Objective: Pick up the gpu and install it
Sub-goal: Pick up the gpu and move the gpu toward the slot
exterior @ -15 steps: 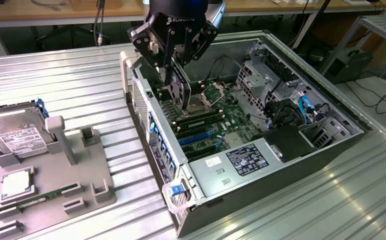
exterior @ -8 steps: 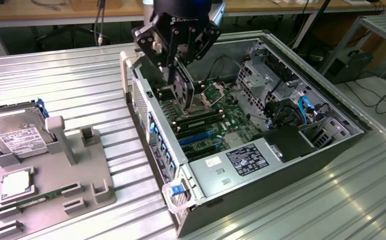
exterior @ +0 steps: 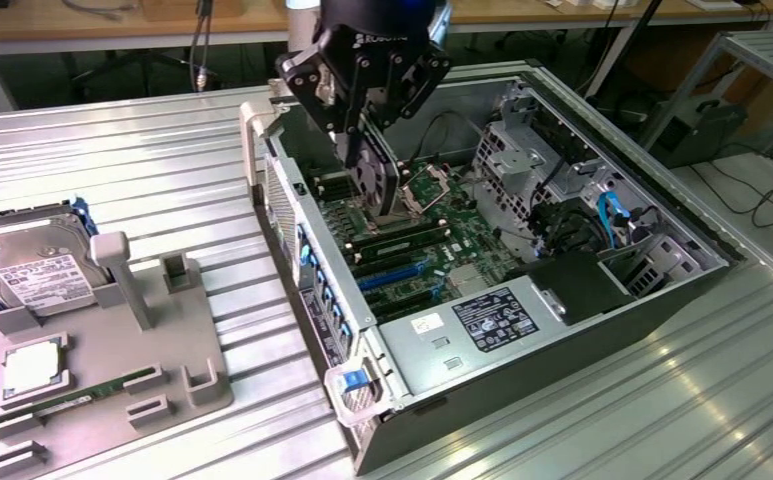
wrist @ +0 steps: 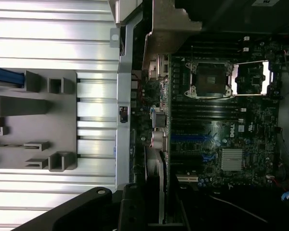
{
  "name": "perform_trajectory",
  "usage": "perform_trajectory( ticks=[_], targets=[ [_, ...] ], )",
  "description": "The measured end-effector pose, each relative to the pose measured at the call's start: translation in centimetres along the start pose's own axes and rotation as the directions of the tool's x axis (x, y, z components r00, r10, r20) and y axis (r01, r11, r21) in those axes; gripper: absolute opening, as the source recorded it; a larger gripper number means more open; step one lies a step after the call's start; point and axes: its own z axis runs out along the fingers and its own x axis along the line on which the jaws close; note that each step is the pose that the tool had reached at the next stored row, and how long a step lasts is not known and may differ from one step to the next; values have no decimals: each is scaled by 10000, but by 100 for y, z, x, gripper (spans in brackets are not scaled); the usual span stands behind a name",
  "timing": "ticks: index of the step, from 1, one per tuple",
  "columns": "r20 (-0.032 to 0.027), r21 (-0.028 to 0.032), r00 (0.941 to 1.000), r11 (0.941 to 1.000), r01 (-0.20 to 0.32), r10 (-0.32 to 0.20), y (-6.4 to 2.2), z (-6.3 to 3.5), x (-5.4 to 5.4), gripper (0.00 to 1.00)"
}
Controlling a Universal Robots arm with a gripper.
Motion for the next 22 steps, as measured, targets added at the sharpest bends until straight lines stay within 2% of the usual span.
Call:
perform_trajectory(
  ticks=[11, 14, 22],
  targets=[
    [0, 0, 10000, 10000, 0, 0, -4, 2, -148, 28],
    [0, 0, 10000, 10000, -1, 1, -7, 3, -260, 28],
    [0, -1, 10000, 10000, -1, 1, -11, 5, -382, 28]
  ],
)
